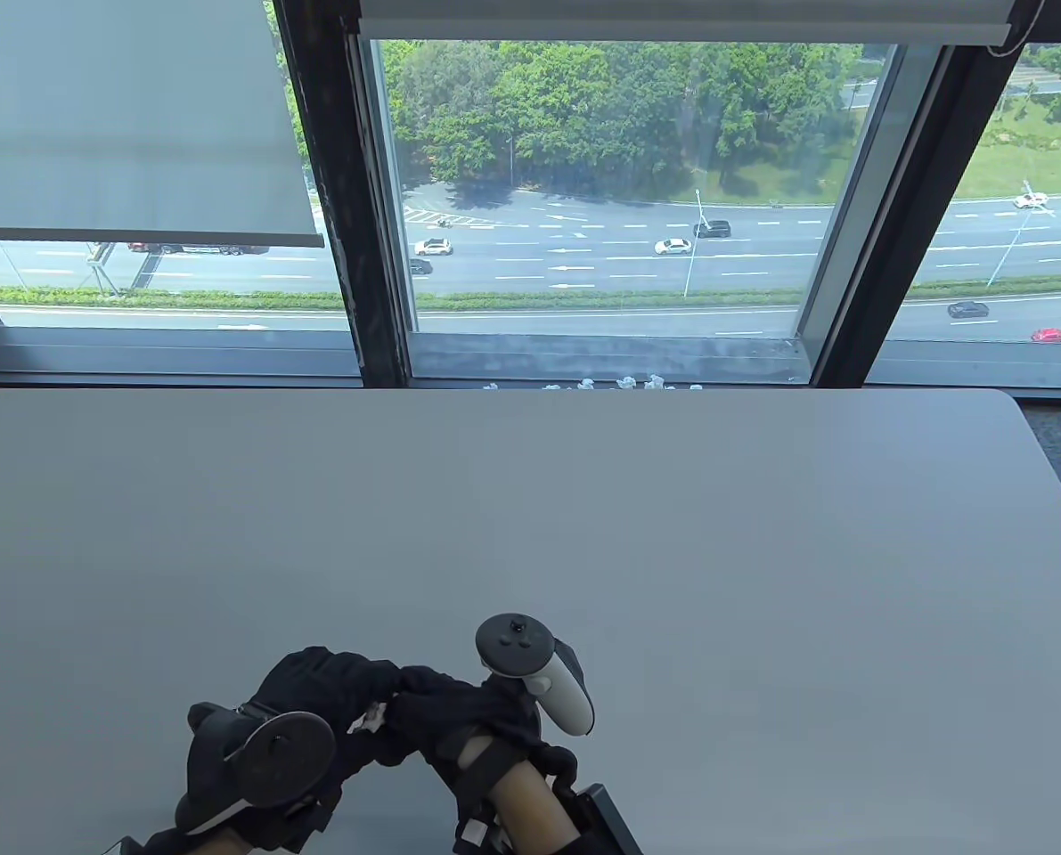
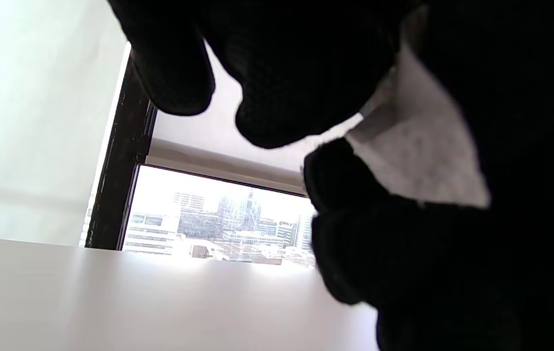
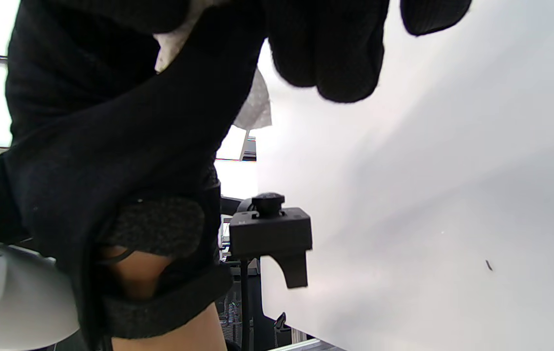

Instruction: Squeeze kitchen paper into compact ball

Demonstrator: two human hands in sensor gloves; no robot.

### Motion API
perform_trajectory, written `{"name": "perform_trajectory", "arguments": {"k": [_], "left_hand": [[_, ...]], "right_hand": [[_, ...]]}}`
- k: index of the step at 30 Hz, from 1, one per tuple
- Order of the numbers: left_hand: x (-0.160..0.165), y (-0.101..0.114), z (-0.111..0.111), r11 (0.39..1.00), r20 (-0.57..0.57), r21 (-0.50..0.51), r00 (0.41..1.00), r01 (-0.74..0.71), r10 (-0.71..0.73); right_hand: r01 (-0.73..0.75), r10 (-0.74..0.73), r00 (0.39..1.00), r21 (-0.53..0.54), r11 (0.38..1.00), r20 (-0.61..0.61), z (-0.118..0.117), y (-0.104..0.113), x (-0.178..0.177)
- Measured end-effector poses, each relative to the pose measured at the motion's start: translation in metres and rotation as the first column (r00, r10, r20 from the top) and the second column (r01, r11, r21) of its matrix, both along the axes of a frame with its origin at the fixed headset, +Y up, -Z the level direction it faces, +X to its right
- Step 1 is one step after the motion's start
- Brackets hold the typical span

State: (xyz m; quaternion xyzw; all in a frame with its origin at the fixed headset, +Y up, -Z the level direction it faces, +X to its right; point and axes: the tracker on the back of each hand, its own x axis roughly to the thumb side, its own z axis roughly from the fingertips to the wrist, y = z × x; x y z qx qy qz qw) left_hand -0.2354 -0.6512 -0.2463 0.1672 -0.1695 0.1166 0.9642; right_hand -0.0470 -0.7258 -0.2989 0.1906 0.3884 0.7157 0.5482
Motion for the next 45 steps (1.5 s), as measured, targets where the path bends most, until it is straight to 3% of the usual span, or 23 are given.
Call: {"name": "perform_trajectory", "arguments": {"k": [2, 4, 6, 8, 9, 11, 13, 14, 17, 20, 22, 24, 25, 28, 31, 32, 33, 34, 36, 37, 39, 42, 45], "left_hand": [[-0.002, -0.001, 0.000, 0.999, 0.016, -0.020, 0.999, -0.048, 0.048], [0.003, -0.002, 0.001, 1.000, 0.021, -0.017, 1.000, 0.012, -0.012], [0.005, -0.004, 0.000, 0.996, 0.044, -0.042, 0.996, 0.073, -0.072], [0.001, -0.004, -0.004, 0.987, 0.110, -0.149, 0.993, 0.053, -0.037], [-0.001, -0.004, -0.004, 0.989, 0.104, -0.147, 0.995, 0.016, -0.001], [-0.004, -0.003, -0.004, 0.993, 0.061, -0.120, 0.998, -0.013, 0.021], [-0.007, -0.003, -0.005, 0.992, 0.051, -0.126, 0.998, -0.015, 0.022], [-0.007, -0.004, -0.006, 0.990, 0.056, -0.140, 0.998, -0.031, 0.039], [-0.007, -0.009, -0.009, 0.982, 0.065, -0.182, 0.997, -0.038, 0.051], [-0.008, -0.012, -0.011, 0.980, 0.054, -0.198, 0.998, -0.029, 0.040], [-0.009, -0.012, -0.012, 0.979, 0.045, -0.201, 0.998, -0.035, 0.045], [-0.010, -0.011, -0.012, 0.980, 0.035, -0.195, 0.998, -0.039, 0.047], [-0.011, -0.011, -0.012, 0.979, 0.034, -0.198, 0.998, -0.042, 0.050], [-0.012, -0.011, -0.012, 0.978, 0.030, -0.202, 0.998, -0.048, 0.055], [-0.013, -0.012, -0.014, 0.976, 0.016, -0.211, 0.998, -0.053, 0.057], [-0.015, -0.013, -0.015, 0.975, 0.005, -0.217, 0.999, -0.051, 0.053], [-0.017, -0.013, -0.015, 0.975, -0.004, -0.218, 0.999, -0.033, 0.033], [-0.020, -0.012, -0.015, 0.977, -0.025, -0.211, 1.000, -0.020, 0.015], [-0.026, -0.008, -0.016, 0.980, -0.061, -0.199, 0.998, -0.023, 0.011], [-0.028, -0.006, -0.016, 0.980, -0.071, -0.198, 0.997, -0.033, 0.019], [-0.035, -0.002, -0.017, 0.981, -0.118, -0.182, 0.992, -0.060, 0.039], [-0.045, 0.000, -0.017, 0.984, -0.180, -0.164, 0.983, -0.071, 0.040], [-0.054, -0.001, -0.021, 0.974, -0.210, -0.194, 0.975, -0.115, 0.073]], "right_hand": [[-0.036, 0.037, 0.999, 0.054, 0.998, -0.016, 0.002, 0.003, -0.003], [-0.072, 0.074, 0.997, 0.083, 0.994, -0.021, 0.007, 0.006, -0.010], [-0.141, 0.134, 0.990, 0.147, 0.979, 0.052, 0.008, 0.009, -0.009], [-0.203, 0.170, 0.971, 0.211, 0.956, 0.167, 0.004, 0.013, 0.000], [-0.278, 0.215, 0.944, 0.254, 0.926, 0.250, 0.001, 0.017, 0.007], [-0.516, 0.328, 0.817, 0.348, 0.783, 0.474, -0.002, 0.023, 0.019], [-0.753, 0.439, 0.638, 0.393, 0.528, 0.633, -0.006, 0.023, 0.027], [-0.810, 0.480, 0.577, 0.385, 0.443, 0.661, -0.008, 0.021, 0.027], [-0.885, 0.589, 0.465, 0.341, 0.316, 0.661, -0.015, 0.002, 0.024], [-0.917, 0.734, 0.379, 0.334, 0.217, 0.563, -0.021, -0.023, 0.014], [-0.928, 0.826, 0.291, 0.353, 0.120, 0.482, -0.021, -0.040, 0.004], [-0.932, 0.863, 0.216, 0.360, 0.043, 0.457, -0.020, -0.044, -0.002], [-0.930, 0.844, 0.234, 0.364, 0.049, 0.483, -0.019, -0.044, -0.005], [-0.928, 0.845, 0.208, 0.371, 0.012, 0.493, -0.017, -0.044, -0.009], [-0.930, 0.856, 0.229, 0.365, 0.051, 0.464, -0.018, -0.043, -0.007], [-0.926, 0.864, 0.274, 0.358, 0.118, 0.423, -0.019, -0.038, -0.005], [-0.910, 0.819, 0.374, 0.344, 0.233, 0.434, -0.020, -0.022, 0.001], [-0.874, 0.709, 0.484, 0.328, 0.359, 0.513, -0.018, -0.001, 0.009], [-0.779, 0.484, 0.611, 0.366, 0.510, 0.626, -0.010, 0.036, 0.025], [-0.755, 0.420, 0.632, 0.395, 0.524, 0.651, -0.006, 0.048, 0.030], [-0.738, 0.318, 0.644, 0.458, 0.495, 0.696, 0.007, 0.070, 0.047], [-0.730, 0.272, 0.655, 0.496, 0.470, 0.705, 0.014, 0.082, 0.064], [-0.693, 0.279, 0.693, 0.508, 0.511, 0.665, 0.009, 0.082, 0.076]]}}
